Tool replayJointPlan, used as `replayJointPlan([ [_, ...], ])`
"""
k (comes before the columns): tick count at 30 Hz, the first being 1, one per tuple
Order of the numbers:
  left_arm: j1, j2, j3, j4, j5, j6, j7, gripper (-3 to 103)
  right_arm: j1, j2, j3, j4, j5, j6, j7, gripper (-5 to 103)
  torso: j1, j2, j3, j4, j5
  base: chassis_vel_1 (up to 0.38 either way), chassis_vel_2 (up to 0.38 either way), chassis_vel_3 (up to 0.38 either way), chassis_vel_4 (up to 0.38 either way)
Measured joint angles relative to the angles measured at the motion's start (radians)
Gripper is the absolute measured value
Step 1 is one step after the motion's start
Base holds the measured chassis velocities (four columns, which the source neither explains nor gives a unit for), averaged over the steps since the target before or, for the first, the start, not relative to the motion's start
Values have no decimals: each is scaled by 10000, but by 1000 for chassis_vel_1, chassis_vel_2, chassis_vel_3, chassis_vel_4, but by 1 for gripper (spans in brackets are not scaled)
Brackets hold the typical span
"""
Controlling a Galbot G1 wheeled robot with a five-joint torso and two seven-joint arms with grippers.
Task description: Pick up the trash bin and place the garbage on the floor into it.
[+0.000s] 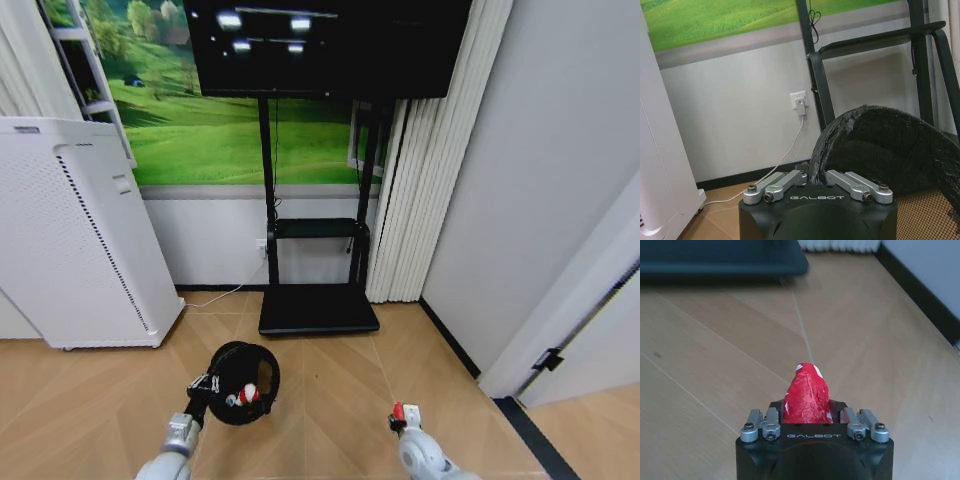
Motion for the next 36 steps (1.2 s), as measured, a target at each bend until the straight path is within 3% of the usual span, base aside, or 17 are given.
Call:
replayJointPlan([
  [1,-57,-65,40,47,67,0,11,5,-168,-72,4,396,-773,432,-490,48,0,0,0,3,-1,0,0,0,0],
  [3,-80,-91,61,49,82,1,12,5,-232,-94,4,546,-1116,612,-691,48,1,0,0,2,-2,0,0,0,0],
  [5,-203,-145,207,21,110,49,13,5,-554,-140,12,1238,-2269,1198,-1244,48,0,0,-1,2,0,0,0,0,0],
  [11,-360,-144,399,-60,154,148,8,5,-1080,-243,44,2169,-3410,2089,-1961,48,0,0,-1,3,0,0,0,0,0],
  [14,-558,-164,568,-39,172,246,-62,5,-1610,-380,111,2749,-4696,3530,-3000,48,0,0,-1,-2,0,0,0,0,0],
  [15,-558,-164,568,-39,172,246,-62,5,-1610,-380,111,2749,-4696,3530,-3000,48,0,0,-1,-2,0,0,0,0,0],
  [18,-757,-291,838,17,207,346,-128,5,-1717,-430,55,2979,-5402,4535,-3777,48,0,0,-1,2,0,0,0,0,0],
  [27,-1385,-487,1661,484,391,434,-214,5,-1000,-163,-551,2587,-6079,5783,-4957,47,0,0,0,1,-1,0,0,0,0],
  [31,-1515,-549,1847,637,463,435,-229,5,-753,7,-825,2385,-6110,5918,-5120,47,0,-1,0,1,-2,0,0,0,0],
  [36,-1747,-780,2277,912,623,436,-259,5,44,812,-1671,1301,-6349,5997,-5200,47,0,0,1,0,-1,0,0,0,0],
])
